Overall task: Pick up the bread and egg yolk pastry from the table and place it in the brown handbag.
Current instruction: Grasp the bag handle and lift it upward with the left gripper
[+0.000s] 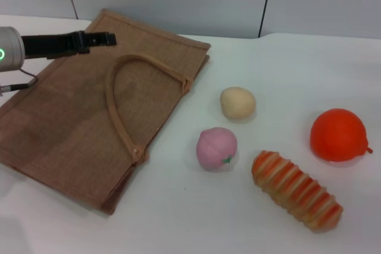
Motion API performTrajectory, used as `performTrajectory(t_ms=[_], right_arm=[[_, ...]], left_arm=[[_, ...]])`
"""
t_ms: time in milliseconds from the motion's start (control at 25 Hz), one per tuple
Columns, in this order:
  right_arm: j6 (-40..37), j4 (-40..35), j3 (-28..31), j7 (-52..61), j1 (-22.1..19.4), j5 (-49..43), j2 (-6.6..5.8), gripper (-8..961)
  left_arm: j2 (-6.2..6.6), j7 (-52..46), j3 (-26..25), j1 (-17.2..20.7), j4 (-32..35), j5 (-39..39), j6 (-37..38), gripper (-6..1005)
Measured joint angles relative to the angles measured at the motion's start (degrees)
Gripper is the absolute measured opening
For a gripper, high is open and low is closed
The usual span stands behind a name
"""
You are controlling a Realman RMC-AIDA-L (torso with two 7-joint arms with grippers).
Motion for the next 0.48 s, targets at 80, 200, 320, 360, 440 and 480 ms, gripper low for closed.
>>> performTrajectory(t_ms=[80,200,320,360,440,480], right_arm=[[0.0,-0.01,0.05,0.0,-0.06,0.0,0.0,861],[0.03,-0.08,0.14,0.0,-0.1,0.0,0.0,861],[0.15,-0.09,0.15,0.0,-0.08,0.02,0.0,861],[0.26,-0.09,0.15,0.0,-0.04,0.04,-0.01,861],[0.64,-0.09,0.15,0.0,0.09,0.06,-0.05,861],[0.87,-0.09,0.16,0.0,0.16,0.06,-0.05,861]], left_arm=[[0.0,-3.55,0.0,-1.07,2.05,4.88,-0.68,874],[0.01,-6.54,0.0,-2.14,3.53,9.85,-1.04,874],[0.15,-8.21,0.0,-3.27,3.65,13.56,-0.72,873],[0.15,-8.43,0.0,-3.53,3.65,14.31,-0.65,873],[0.15,-8.93,0.0,-4.39,3.55,16.35,0.01,873],[0.12,-9.02,0.0,-4.76,3.21,17.13,0.75,873]])
